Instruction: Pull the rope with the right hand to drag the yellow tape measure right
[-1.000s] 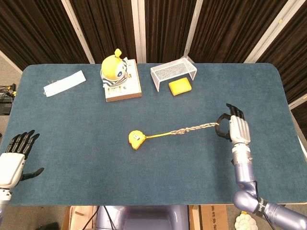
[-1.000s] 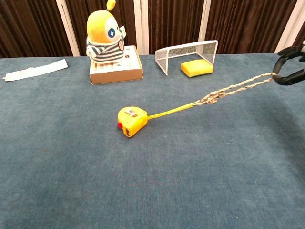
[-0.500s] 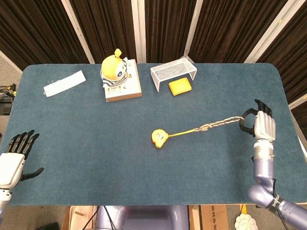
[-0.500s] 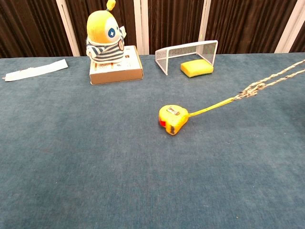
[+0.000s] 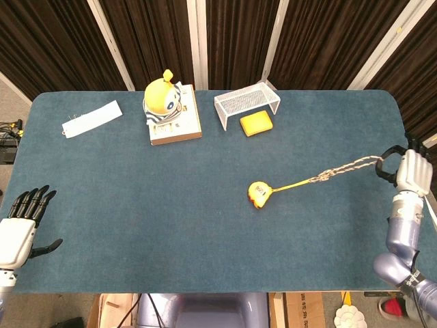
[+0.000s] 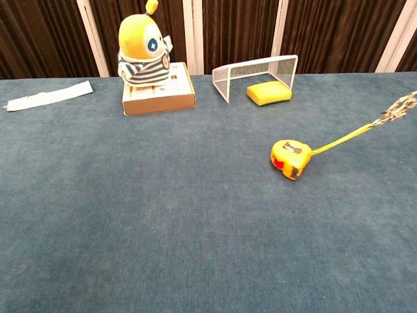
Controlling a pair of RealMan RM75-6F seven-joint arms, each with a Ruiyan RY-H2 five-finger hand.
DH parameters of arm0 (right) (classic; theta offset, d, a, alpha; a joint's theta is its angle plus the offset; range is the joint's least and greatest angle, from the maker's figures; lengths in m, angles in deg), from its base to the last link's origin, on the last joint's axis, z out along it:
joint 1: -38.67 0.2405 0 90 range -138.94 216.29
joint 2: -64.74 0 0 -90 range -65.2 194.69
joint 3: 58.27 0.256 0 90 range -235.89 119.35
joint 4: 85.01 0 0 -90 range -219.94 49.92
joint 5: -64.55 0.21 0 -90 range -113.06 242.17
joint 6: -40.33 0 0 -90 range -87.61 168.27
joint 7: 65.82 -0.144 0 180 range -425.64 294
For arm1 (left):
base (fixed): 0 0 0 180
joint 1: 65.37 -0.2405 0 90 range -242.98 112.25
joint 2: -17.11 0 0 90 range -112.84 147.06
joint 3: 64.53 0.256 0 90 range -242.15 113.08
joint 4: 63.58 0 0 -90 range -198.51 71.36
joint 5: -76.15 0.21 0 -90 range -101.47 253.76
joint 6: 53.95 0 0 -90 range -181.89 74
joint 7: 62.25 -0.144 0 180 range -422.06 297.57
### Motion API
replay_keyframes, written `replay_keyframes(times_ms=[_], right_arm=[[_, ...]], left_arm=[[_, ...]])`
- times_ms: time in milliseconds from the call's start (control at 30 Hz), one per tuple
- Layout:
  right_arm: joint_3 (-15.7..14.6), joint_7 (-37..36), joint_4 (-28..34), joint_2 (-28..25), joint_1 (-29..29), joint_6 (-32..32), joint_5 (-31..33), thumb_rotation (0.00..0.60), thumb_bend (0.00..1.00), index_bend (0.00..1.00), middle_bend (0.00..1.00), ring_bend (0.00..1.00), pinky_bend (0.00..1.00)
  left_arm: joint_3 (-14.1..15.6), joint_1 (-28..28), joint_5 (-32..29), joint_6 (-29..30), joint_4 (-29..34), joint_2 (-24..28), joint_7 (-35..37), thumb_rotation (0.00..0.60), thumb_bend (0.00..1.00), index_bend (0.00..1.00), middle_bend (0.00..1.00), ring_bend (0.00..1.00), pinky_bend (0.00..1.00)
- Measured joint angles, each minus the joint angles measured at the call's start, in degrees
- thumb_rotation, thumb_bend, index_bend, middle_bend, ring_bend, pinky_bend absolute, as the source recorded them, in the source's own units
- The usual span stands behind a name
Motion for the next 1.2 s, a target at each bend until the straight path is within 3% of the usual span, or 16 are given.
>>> replay_keyframes(times_ms=[267, 533, 600, 667, 767, 1100, 1200], right_arm=[[2.0, 0.5, -4.1, -1.6, 0.1, -0.4, 4.3, 0.600, 0.46, 0.59, 0.12, 0.00, 0.00], [2.1, 0.3, -5.3, -1.9, -0.3, 0.4, 4.5, 0.600, 0.46, 0.58, 0.12, 0.00, 0.00], [1.9, 0.2, -5.1, -1.8, -0.3, 0.4, 4.1, 0.600, 0.46, 0.48, 0.11, 0.00, 0.00], [1.4, 0.2, -4.4, -2.0, -0.5, 0.4, 3.6, 0.600, 0.46, 0.23, 0.04, 0.00, 0.00], [0.1, 0.4, -2.8, -2.3, -0.9, 0.2, 2.2, 0.600, 0.46, 0.01, 0.00, 0.00, 0.00], [-4.0, -0.2, 5.9, -4.2, -3.2, 1.3, -4.9, 0.600, 0.46, 0.00, 0.00, 0.00, 0.00], [-5.2, -1.2, 10.1, -5.1, -4.4, 2.6, -8.2, 0.600, 0.40, 0.00, 0.00, 0.00, 0.00]], left_arm=[[0.0, 0.0, 0.0, 0.0, -0.1, -0.1, -0.1, 0.600, 0.00, 0.00, 0.00, 0.00, 0.00], [0.0, 0.0, 0.2, 0.1, -0.1, -0.2, -0.3, 0.600, 0.00, 0.00, 0.00, 0.00, 0.00], [0.0, 0.0, 0.2, 0.2, -0.2, -0.3, -0.3, 0.600, 0.00, 0.00, 0.00, 0.00, 0.00], [0.0, 0.0, 0.3, 0.3, -0.2, -0.3, -0.3, 0.600, 0.00, 0.00, 0.00, 0.00, 0.00], [0.0, 0.0, 0.2, 0.2, -0.3, -0.3, -0.5, 0.600, 0.00, 0.00, 0.00, 0.00, 0.00], [-0.1, -0.2, 0.3, 0.6, -0.4, -0.1, -0.5, 0.600, 0.00, 0.00, 0.00, 0.00, 0.00], [-0.1, -0.2, 0.5, 0.8, -0.5, -0.1, -0.6, 0.600, 0.00, 0.00, 0.00, 0.00, 0.00]])
